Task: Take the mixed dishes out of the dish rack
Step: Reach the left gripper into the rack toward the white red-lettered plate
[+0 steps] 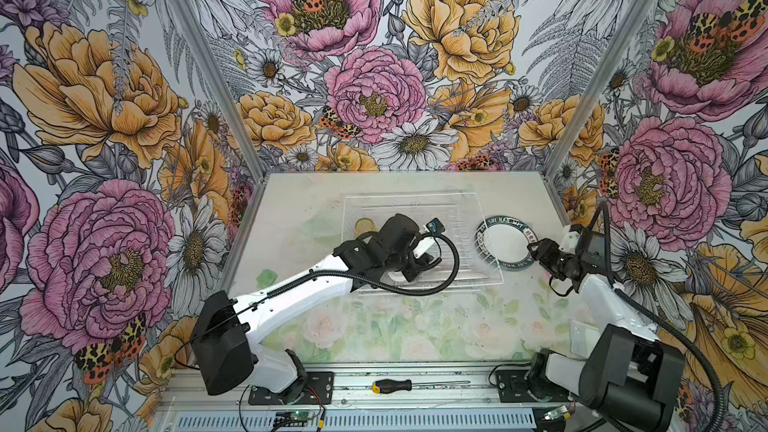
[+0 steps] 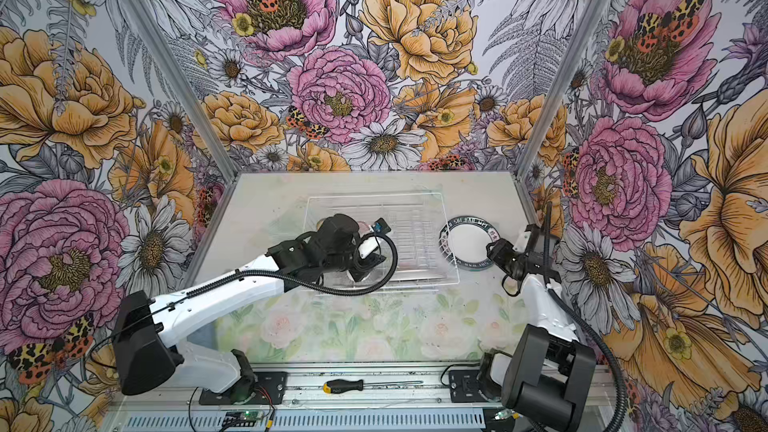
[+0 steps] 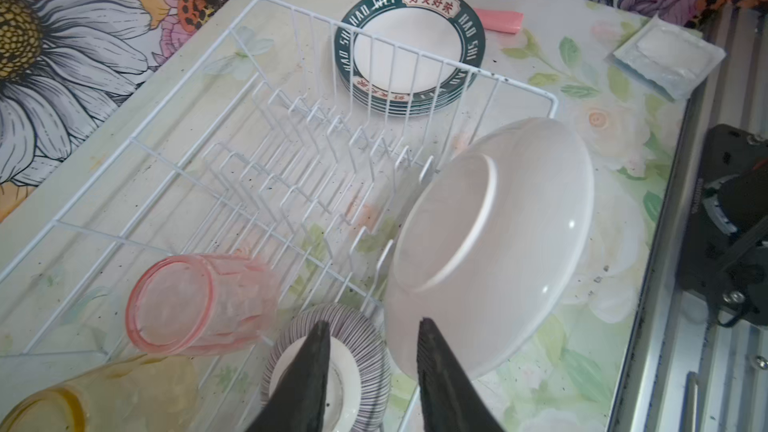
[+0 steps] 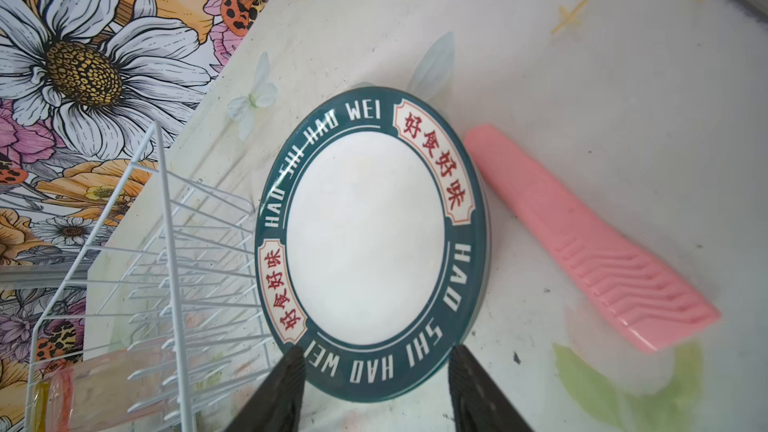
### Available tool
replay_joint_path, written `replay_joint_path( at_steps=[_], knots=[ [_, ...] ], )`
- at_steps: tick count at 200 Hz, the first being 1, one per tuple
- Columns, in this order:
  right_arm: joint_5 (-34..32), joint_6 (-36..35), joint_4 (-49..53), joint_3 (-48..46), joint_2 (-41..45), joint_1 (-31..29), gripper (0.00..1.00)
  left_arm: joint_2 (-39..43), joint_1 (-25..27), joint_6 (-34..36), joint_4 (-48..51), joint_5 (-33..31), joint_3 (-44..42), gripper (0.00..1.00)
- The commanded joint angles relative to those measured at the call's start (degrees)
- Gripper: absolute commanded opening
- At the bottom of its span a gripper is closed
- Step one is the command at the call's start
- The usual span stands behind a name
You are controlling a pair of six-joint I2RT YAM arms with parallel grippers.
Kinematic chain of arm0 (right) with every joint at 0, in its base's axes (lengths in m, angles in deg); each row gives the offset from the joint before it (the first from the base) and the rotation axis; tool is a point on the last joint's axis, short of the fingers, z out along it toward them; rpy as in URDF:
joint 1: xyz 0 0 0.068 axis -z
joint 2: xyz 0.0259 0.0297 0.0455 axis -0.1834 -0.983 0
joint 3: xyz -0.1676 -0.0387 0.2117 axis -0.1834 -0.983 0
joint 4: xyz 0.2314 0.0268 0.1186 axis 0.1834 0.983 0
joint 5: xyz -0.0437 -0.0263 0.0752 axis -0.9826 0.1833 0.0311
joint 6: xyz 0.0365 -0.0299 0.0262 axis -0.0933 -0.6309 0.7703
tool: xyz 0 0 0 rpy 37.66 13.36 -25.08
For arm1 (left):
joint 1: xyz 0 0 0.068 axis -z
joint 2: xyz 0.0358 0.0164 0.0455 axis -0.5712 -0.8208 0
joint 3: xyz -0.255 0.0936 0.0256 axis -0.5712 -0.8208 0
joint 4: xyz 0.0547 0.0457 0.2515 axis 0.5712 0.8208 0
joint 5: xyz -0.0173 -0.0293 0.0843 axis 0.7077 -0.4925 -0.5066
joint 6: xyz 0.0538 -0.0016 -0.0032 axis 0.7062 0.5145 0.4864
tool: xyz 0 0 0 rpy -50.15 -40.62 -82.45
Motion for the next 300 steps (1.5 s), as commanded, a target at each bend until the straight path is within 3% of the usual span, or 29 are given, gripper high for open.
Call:
replay_joint_path(
  at_steps=[1,83,182,215,300],
  knots=[
    [-2.81,-1.39,2.95,3.54,3.25,-1.21,0.58,0.04,1.86,5.20,2.95,-4.30,2.25,0.38],
    [-2.54,-0.57,3.81,4.72,6.09,-2.68,0.58,-1.38,11.48,9.88,3.37,-9.15,3.51,0.40],
    [-2.13,-0.39,3.83,4.85,6.76,-3.07,0.58,-11.50,12.14,11.42,4.65,-10.71,10.27,0.39],
    [-2.22,-0.47,3.74,4.59,6.69,-3.07,0.58,-13.76,12.14,12.10,4.63,-16.31,11.86,0.39],
    [-2.23,-0.71,3.74,4.11,6.68,-3.09,0.59,-16.21,11.88,13.11,4.09,-23.08,13.82,0.32]
  ],
)
